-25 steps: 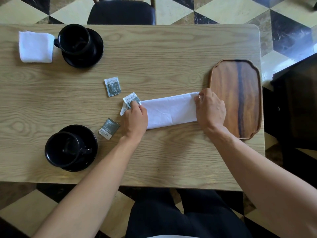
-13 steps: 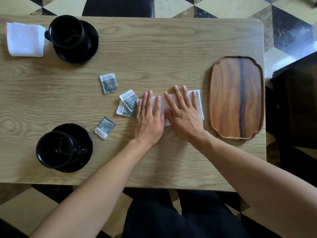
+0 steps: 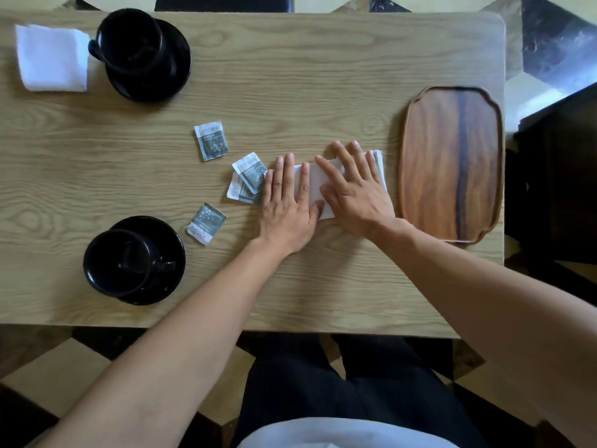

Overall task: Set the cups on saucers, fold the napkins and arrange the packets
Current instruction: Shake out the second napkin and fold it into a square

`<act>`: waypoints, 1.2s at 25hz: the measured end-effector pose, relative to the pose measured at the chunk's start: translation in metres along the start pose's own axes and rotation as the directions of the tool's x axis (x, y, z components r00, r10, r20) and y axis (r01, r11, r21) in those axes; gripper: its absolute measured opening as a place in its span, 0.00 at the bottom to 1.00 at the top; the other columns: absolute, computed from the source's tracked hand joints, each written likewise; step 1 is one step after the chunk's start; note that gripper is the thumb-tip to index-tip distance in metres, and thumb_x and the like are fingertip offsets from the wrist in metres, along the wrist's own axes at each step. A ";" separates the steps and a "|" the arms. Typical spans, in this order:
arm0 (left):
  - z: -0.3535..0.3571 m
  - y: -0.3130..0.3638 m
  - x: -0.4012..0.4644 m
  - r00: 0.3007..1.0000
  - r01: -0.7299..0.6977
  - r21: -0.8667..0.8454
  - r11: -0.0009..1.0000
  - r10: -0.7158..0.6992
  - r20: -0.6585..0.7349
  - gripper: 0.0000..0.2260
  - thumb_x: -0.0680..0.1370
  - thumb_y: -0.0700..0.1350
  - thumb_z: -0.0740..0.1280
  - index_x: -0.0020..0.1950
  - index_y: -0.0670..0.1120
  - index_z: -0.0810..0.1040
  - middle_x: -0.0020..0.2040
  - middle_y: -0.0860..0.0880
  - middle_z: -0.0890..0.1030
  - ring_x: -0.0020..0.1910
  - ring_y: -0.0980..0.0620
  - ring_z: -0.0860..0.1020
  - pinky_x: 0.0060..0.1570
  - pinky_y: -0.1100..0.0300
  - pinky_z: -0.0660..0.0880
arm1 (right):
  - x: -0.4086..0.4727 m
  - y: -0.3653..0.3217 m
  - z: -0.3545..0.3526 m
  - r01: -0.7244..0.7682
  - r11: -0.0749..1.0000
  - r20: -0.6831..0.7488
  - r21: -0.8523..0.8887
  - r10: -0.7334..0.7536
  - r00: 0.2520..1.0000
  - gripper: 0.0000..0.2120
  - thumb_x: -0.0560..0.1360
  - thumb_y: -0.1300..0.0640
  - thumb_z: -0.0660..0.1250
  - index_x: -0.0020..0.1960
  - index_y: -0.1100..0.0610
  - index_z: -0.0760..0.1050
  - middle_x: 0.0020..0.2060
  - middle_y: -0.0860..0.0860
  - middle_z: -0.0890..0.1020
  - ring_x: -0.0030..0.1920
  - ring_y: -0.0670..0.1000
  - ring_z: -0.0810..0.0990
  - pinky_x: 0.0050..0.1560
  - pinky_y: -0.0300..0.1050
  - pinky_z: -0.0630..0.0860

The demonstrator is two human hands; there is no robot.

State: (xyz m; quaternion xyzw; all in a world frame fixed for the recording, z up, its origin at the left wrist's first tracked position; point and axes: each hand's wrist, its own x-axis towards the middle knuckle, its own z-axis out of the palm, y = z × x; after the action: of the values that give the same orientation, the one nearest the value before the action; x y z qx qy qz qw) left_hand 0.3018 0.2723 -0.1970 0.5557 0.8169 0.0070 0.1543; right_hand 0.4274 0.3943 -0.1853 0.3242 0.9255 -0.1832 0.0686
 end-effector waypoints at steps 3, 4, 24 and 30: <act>-0.011 0.003 0.000 1.000 0.001 -0.064 0.998 -0.003 -0.019 0.33 0.82 0.55 0.59 0.82 0.40 0.54 0.81 0.34 0.50 0.81 0.35 0.48 0.79 0.40 0.46 | -0.008 -0.003 -0.022 -0.222 0.970 -0.171 0.096 0.236 0.957 0.26 0.78 0.62 0.61 0.76 0.61 0.66 0.79 0.62 0.60 0.79 0.62 0.58 0.78 0.53 0.57; -0.014 0.005 -0.002 0.998 -0.028 -0.058 0.998 0.024 -0.062 0.32 0.81 0.53 0.60 0.81 0.40 0.57 0.81 0.34 0.53 0.81 0.35 0.51 0.79 0.39 0.49 | -0.012 -0.002 -0.028 -0.325 0.938 -0.191 0.120 0.343 0.920 0.27 0.76 0.62 0.62 0.75 0.62 0.67 0.77 0.62 0.64 0.76 0.62 0.63 0.75 0.51 0.61; -0.001 0.028 -0.003 0.996 -0.053 0.047 0.997 0.056 -0.072 0.42 0.80 0.68 0.49 0.82 0.38 0.51 0.83 0.39 0.51 0.82 0.42 0.49 0.79 0.43 0.48 | -0.009 0.007 -0.065 -0.679 0.622 0.253 0.389 0.636 0.728 0.13 0.70 0.48 0.71 0.42 0.58 0.76 0.45 0.56 0.81 0.53 0.58 0.80 0.40 0.44 0.69; 0.004 0.034 0.008 1.000 0.004 -0.004 1.000 -0.004 -0.004 0.60 0.67 0.80 0.53 0.81 0.34 0.48 0.82 0.34 0.47 0.82 0.39 0.44 0.79 0.41 0.46 | -0.021 -0.005 -0.063 -0.510 0.701 0.081 0.499 0.547 0.833 0.09 0.75 0.50 0.65 0.46 0.56 0.71 0.38 0.51 0.79 0.39 0.55 0.77 0.36 0.48 0.70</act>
State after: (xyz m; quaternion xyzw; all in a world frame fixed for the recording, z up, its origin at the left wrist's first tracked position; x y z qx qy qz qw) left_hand 0.3311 0.2916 -0.1963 0.5539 0.8183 0.0095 0.1536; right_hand 0.4398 0.4029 -0.1210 0.5887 0.7149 -0.3773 -0.0021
